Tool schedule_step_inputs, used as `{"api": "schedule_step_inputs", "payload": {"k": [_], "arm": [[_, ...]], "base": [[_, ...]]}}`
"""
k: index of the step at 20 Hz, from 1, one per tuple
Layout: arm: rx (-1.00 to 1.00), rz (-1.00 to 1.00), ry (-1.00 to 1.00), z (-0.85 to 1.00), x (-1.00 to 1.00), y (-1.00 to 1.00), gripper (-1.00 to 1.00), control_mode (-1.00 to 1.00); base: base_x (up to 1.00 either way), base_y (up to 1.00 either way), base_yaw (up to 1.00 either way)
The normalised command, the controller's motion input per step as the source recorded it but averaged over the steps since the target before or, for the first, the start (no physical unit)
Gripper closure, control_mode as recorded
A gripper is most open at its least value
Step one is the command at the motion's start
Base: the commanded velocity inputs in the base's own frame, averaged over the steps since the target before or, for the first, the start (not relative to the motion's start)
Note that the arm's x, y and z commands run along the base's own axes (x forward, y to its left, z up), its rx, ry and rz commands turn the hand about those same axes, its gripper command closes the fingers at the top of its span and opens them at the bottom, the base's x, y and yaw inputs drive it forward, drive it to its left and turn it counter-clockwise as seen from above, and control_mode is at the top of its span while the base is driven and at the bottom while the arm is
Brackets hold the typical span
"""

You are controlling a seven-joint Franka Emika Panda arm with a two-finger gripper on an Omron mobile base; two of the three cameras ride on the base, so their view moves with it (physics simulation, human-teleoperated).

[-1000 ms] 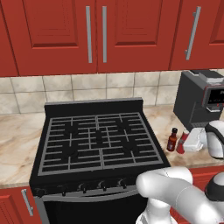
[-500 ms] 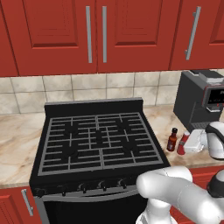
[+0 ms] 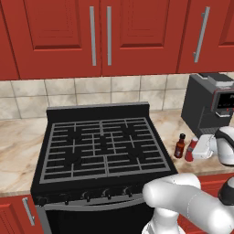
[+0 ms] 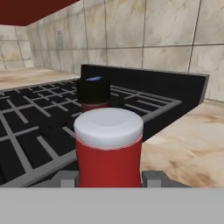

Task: Take 2 condiments from the cabinet and move them on the counter near the stove.Make sure the condiments are lined up with each other, next to each other.

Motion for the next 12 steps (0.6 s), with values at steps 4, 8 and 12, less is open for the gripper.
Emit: {"api": "schedule_step_inputs", "payload": {"k": [4, 8, 12], "arm": [[0.0, 0.01, 0.0, 0.0, 0.0, 0.0, 1.0, -1.0], [0.0, 0.0, 0.0, 0.0, 0.01, 0.0, 1.0, -1.0], [0.0, 0.0, 0.0, 0.0, 0.0, 0.0, 1.0, -1.0]], "base": [[0.0, 0.0, 0.0], [0.0, 0.0, 0.0], [0.0, 0.0, 0.0]]}}
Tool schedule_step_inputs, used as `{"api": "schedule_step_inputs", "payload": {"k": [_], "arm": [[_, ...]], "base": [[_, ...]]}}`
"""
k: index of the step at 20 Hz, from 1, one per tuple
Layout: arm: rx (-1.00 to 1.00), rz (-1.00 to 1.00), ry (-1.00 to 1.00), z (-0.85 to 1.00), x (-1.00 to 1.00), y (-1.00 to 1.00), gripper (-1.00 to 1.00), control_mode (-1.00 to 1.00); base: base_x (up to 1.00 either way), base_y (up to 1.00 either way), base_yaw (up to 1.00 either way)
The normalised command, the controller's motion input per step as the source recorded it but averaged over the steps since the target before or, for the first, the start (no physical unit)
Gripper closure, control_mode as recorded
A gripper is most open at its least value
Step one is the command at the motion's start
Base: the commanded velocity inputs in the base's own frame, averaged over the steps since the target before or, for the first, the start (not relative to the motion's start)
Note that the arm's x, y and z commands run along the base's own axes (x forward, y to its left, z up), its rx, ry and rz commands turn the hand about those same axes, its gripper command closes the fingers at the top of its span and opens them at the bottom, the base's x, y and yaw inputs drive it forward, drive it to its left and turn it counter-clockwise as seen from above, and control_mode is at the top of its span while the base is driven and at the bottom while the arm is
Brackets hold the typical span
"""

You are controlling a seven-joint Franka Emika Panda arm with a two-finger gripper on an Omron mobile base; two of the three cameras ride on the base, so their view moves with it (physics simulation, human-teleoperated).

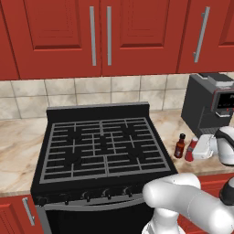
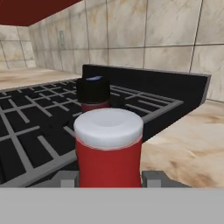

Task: Take 2 condiments from the cabinet and move them on the counter near the stove.Make sure the condiments are lined up with each other, next to each other.

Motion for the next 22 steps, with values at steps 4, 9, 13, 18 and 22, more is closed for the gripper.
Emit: {"api": "schedule_step_inputs", "payload": {"k": [4, 9, 13, 18, 22], "arm": [[0.0, 0.0, 0.0, 0.0, 0.0, 0.0, 1.0, -1.0], [0.0, 0.0, 0.0, 0.0, 0.0, 0.0, 1.0, -1.0], [0.0, 0.0, 0.0, 0.03, 0.0, 0.0, 1.0, -1.0], [0.0, 0.0, -0.01, 0.27, 0.0, 0.0, 1.0, -1.0], [0.0, 0.0, 0.0, 0.21, 0.0, 0.0, 1.0, -1.0]], "base": [[0.0, 0.0, 0.0], [0.0, 0.0, 0.0], [0.0, 0.0, 0.0], [0.0, 0.0, 0.0], [0.0, 0.0, 0.0]]}}
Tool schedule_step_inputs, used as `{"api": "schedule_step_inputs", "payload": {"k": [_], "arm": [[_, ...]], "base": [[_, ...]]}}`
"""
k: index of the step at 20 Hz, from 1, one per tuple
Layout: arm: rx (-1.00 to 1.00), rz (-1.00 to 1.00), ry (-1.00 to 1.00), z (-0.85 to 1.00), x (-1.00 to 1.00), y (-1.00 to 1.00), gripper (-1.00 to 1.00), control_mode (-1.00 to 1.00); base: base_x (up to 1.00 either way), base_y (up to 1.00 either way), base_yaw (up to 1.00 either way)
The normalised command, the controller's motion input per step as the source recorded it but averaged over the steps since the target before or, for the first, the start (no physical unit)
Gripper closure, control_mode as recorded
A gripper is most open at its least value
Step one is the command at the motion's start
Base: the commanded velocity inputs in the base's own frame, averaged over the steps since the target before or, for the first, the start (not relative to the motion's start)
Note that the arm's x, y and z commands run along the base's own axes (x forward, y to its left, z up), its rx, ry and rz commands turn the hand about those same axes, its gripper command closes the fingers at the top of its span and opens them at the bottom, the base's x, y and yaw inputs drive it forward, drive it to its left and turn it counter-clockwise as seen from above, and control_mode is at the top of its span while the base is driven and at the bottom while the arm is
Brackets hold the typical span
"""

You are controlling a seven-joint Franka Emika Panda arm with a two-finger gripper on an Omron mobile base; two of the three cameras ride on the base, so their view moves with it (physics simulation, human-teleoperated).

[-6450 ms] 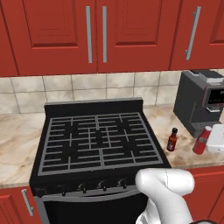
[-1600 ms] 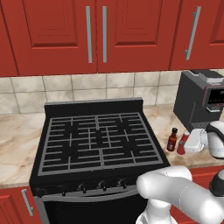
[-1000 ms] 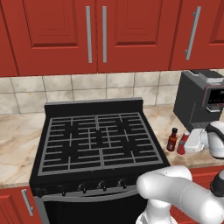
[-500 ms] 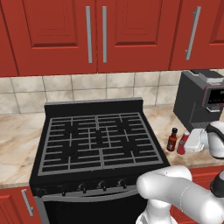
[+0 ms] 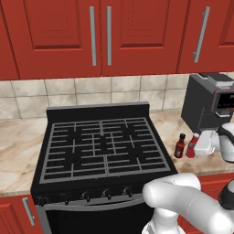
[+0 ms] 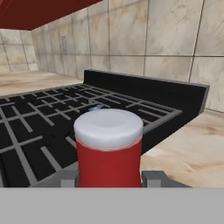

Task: Take 2 condiments from the cabinet and move them on the counter near the stove.Make sure the condiments are lined up with each other, next to each other.

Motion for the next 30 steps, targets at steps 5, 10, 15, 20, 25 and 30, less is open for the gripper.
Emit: {"api": "schedule_step_inputs", "payload": {"k": [5, 10, 15, 20, 25, 30], "arm": [[0.0, 0.0, 0.0, 0.0, 0.0, 0.01, 1.0, -1.0], [0.0, 0.0, 0.0, 0.0, 0.0, 0.01, 1.0, -1.0], [0.0, 0.0, 0.0, 0.0, 0.0, 0.0, 1.0, -1.0], [0.0, 0.0, 0.0, 0.0, 0.02, 0.03, 1.0, -1.0], [0.0, 0.0, 0.0, -0.06, 0.09, 0.14, 1.0, -1.0], [0.0, 0.0, 0.0, -0.05, 0.06, 0.05, 1.0, -1.0]], "base": [[0.0, 0.0, 0.0], [0.0, 0.0, 0.0], [0.0, 0.0, 0.0], [0.0, 0.0, 0.0], [0.0, 0.0, 0.0], [0.0, 0.0, 0.0]]}}
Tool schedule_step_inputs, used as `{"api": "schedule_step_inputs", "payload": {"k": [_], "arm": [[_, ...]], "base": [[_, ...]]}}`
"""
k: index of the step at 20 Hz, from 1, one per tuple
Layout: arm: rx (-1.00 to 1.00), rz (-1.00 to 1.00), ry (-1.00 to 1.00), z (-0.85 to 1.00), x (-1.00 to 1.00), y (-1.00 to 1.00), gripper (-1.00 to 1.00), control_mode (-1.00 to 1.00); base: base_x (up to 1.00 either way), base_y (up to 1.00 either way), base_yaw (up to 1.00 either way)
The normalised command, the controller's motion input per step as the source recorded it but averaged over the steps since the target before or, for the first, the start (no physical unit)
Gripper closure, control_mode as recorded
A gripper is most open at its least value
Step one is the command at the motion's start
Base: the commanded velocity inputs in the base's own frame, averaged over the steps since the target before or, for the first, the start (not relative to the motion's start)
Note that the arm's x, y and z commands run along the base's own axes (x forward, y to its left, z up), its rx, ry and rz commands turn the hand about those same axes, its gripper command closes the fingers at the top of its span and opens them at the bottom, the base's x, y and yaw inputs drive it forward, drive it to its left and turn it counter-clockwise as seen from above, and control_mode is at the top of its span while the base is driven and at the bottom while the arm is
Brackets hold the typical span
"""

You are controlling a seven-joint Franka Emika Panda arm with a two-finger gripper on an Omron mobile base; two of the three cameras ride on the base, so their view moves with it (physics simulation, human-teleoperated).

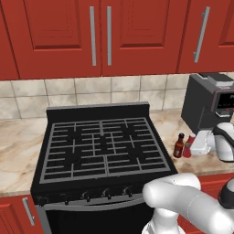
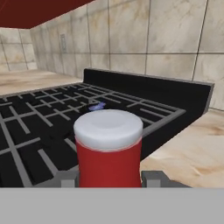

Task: Take 2 condiments from the cabinet and move them on the counter near the stove.Make sure the condiments are lined up with each other, next to each other.

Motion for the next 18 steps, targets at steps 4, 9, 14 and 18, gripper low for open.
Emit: {"api": "schedule_step_inputs", "payload": {"k": [4, 9, 14, 18], "arm": [[0.0, 0.0, 0.0, -0.04, 0.06, 0.0, 1.0, -1.0], [0.0, 0.0, 0.0, -0.08, 0.02, 0.0, 1.0, -1.0], [0.0, 0.0, 0.0, -0.17, 0.05, 0.0, 1.0, -1.0], [0.0, 0.0, 0.0, -0.18, 0.0, 0.0, 1.0, -1.0]], "base": [[0.0, 0.0, 0.0], [0.0, 0.0, 0.0], [0.0, 0.0, 0.0], [0.0, 0.0, 0.0]]}}
